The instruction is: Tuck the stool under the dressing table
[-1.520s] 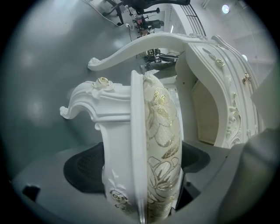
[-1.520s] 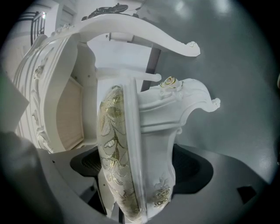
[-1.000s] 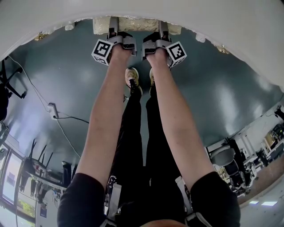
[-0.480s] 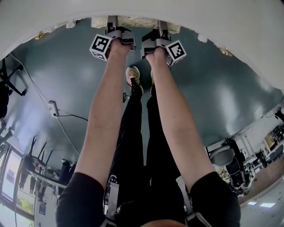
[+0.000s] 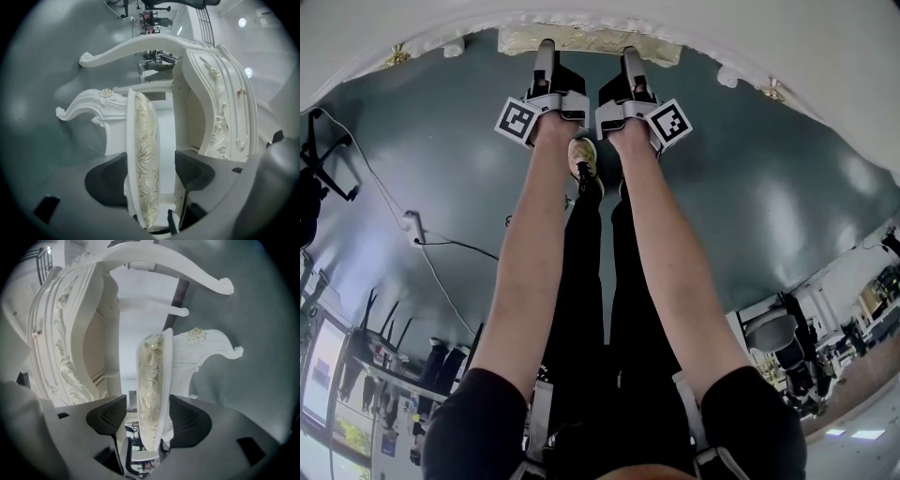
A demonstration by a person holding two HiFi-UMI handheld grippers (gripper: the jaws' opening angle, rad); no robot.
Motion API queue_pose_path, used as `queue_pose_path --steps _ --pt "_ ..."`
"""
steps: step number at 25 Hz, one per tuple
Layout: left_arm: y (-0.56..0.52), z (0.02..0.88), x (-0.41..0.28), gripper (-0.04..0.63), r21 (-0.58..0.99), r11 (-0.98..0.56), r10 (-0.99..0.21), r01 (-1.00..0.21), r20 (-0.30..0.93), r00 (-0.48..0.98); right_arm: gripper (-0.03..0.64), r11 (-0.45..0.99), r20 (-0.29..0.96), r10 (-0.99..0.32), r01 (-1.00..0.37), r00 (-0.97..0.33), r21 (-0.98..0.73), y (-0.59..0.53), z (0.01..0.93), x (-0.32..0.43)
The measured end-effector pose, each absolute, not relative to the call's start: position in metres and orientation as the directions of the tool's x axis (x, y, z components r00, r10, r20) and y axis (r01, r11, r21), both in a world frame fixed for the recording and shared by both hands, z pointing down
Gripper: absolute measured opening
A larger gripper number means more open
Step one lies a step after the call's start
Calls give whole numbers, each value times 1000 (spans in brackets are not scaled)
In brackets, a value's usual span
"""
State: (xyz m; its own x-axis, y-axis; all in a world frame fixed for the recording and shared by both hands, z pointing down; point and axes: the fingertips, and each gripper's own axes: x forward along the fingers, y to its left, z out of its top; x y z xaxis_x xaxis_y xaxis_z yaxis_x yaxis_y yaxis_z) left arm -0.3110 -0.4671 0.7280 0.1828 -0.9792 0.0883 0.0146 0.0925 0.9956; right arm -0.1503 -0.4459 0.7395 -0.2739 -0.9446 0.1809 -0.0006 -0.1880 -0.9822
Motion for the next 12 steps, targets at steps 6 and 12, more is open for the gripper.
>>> queue_pose_path --steps 6,12 --pt "-450 691 -333 34 999 36 -988 -4 37 152 95 -139 170 -933 -120 -316 -983 -437 700 -160" --pt "-434 587 -318 18 990 -138 -966 -28 -128 223 23 -22 90 -927 -186 -364 -982 -428 614 -159"
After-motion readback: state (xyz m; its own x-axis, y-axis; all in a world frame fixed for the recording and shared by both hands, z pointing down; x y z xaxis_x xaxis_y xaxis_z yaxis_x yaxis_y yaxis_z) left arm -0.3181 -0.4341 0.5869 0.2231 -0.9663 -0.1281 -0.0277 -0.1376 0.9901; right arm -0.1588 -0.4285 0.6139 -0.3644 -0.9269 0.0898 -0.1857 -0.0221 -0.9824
